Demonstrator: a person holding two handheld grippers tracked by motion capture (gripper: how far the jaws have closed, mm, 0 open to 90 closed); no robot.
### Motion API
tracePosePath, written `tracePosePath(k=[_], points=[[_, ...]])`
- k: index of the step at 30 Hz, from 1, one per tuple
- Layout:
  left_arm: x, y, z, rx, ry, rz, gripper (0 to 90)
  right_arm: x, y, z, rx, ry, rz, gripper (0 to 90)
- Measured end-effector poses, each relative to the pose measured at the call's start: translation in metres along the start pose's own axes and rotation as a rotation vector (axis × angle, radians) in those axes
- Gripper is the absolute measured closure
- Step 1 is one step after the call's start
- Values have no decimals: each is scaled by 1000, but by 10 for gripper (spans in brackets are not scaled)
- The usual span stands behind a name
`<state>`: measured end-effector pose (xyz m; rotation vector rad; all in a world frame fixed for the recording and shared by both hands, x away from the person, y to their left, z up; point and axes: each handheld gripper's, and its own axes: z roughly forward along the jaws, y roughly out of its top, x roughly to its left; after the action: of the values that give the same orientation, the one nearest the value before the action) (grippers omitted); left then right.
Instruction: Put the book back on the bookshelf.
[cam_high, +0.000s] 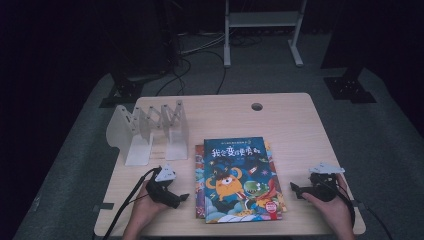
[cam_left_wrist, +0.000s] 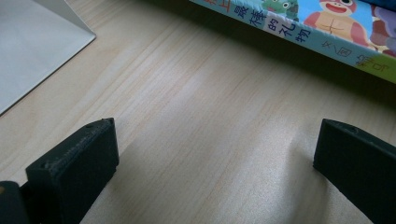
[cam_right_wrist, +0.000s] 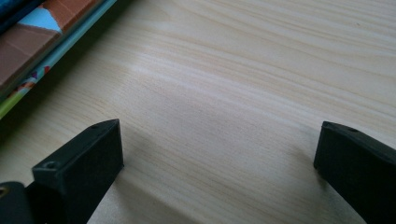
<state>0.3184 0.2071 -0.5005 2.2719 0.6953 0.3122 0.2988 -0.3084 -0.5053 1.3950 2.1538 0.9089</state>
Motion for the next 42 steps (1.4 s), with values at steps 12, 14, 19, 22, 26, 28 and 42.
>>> tracePosePath(k=[12, 14, 19, 22, 26, 28, 42], points=[[0, 0, 0, -1, -3, 3, 0, 5, 12, -11, -41, 46, 33, 251], [0, 0, 0, -1, -3, 2, 0, 9, 22, -12, -51, 61, 37, 257], [0, 0, 0, -1, -4, 3, 0, 16, 39, -10, -65, 75, 23, 269], [0, 0, 0, -1, -5, 4, 0, 21, 52, -7, -71, 90, 8, 273], [0, 0, 0, -1, -5, 4, 0, 25, 71, 2, -81, 117, 10, 274], [0, 0, 0, -1, -5, 4, 0, 25, 74, 5, -83, 123, 12, 276], [0, 0, 0, -1, -5, 4, 0, 45, 119, 48, -55, 180, -29, 284]])
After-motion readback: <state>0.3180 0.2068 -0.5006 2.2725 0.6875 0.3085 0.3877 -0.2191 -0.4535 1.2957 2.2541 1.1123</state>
